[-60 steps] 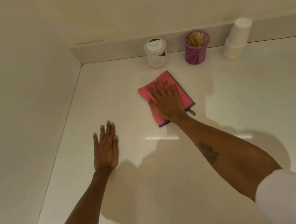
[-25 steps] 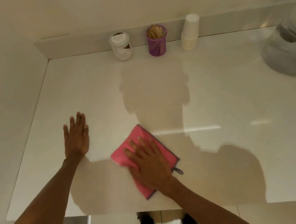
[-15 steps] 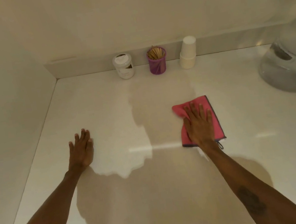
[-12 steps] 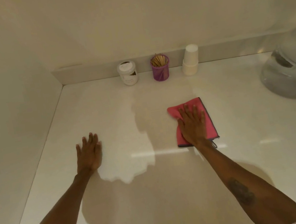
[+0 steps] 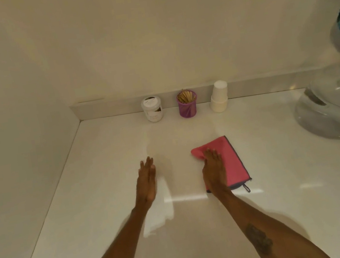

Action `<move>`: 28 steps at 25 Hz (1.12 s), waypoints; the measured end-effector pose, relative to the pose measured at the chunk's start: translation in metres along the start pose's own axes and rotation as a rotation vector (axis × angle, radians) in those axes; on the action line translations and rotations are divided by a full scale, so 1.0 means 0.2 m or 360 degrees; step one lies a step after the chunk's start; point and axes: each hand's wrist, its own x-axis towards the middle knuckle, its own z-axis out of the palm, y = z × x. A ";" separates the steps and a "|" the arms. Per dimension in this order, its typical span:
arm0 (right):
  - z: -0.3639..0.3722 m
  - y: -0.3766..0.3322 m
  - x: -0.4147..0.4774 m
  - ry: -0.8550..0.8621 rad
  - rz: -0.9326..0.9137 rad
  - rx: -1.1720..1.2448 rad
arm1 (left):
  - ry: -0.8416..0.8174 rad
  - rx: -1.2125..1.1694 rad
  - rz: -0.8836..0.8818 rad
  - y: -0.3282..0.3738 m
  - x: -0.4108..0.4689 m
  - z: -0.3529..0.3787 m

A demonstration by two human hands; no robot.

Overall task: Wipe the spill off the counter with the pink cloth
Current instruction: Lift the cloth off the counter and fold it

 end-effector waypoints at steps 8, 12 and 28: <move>-0.29 -0.21 0.12 -0.0270 0.0668 0.2011 | -0.0174 -0.0620 -0.0195 0.25 0.06 0.17; -0.34 -0.22 0.09 -0.0899 0.0805 0.2510 | -0.0310 -0.0962 -0.0492 0.36 0.12 0.22; -0.54 -0.05 0.19 -0.0768 0.1009 0.2041 | -0.0525 -0.0741 -0.0472 0.58 0.18 0.34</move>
